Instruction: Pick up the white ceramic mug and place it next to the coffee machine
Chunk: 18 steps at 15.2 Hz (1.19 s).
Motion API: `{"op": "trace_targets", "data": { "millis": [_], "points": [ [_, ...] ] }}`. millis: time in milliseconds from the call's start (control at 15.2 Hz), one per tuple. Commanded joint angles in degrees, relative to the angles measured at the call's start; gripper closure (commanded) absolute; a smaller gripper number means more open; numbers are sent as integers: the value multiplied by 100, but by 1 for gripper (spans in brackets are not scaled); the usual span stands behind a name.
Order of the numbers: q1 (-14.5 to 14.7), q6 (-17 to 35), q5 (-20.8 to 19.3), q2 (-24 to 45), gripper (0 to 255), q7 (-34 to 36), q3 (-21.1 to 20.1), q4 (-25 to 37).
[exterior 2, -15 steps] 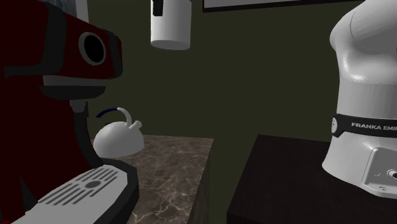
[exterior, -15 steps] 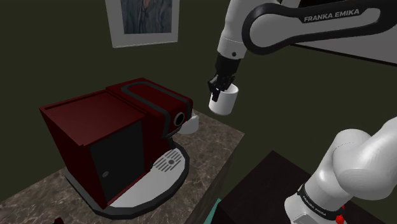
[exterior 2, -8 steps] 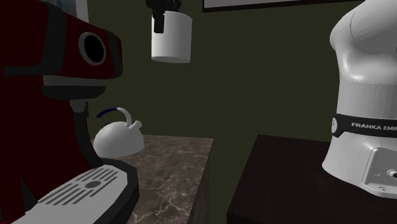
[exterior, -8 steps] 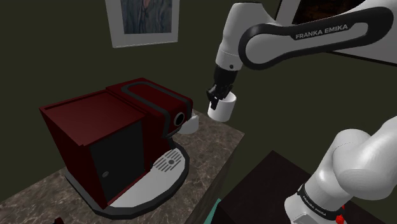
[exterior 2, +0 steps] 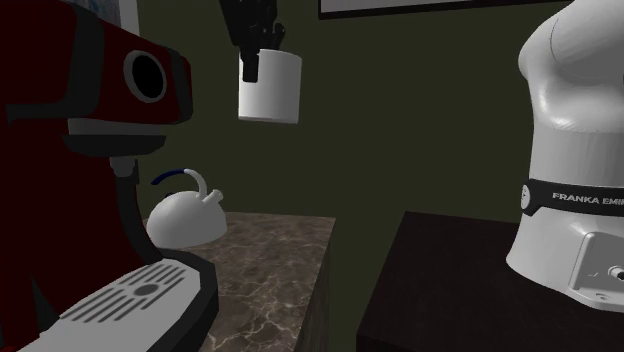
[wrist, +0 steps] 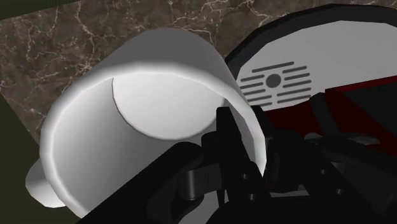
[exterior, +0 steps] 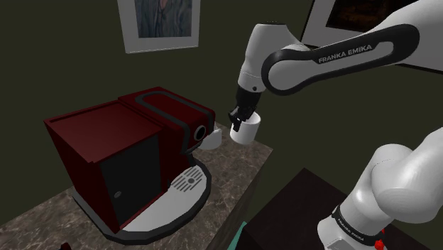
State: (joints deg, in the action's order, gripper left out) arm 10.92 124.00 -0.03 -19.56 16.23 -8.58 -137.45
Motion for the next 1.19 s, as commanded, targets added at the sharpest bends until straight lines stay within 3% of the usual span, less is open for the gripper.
{"op": "trace_targets", "data": {
  "millis": [0, 1122],
  "points": [
    [5, 170, -4, 41, 255, 26, -18, -123],
    [-46, 1621, -159, 783, 255, 198, -102, -841]
  ]
}}
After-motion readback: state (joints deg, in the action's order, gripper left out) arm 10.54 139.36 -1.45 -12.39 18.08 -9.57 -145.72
